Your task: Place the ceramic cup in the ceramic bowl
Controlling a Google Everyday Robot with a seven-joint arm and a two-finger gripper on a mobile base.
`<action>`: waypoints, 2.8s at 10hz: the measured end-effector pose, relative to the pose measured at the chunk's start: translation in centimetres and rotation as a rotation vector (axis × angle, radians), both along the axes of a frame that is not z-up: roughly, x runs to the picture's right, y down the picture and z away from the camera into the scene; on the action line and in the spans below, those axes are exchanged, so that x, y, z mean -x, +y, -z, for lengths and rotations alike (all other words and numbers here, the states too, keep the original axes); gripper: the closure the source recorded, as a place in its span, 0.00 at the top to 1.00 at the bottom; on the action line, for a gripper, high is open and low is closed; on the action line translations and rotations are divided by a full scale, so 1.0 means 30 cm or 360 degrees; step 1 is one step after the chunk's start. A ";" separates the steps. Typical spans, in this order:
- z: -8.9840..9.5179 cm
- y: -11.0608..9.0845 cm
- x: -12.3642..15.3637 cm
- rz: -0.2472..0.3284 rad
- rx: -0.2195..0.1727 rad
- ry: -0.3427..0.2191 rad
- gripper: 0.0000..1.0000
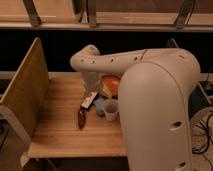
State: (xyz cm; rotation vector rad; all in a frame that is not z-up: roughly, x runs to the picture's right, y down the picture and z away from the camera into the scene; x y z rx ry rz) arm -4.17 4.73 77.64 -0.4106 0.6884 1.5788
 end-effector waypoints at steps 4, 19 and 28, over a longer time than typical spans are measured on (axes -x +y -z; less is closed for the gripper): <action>0.000 0.000 0.000 0.0000 0.0000 0.0000 0.80; 0.000 0.000 0.000 0.0000 0.0000 0.0000 0.80; -0.015 0.071 0.043 -0.0078 0.0065 -0.0243 0.80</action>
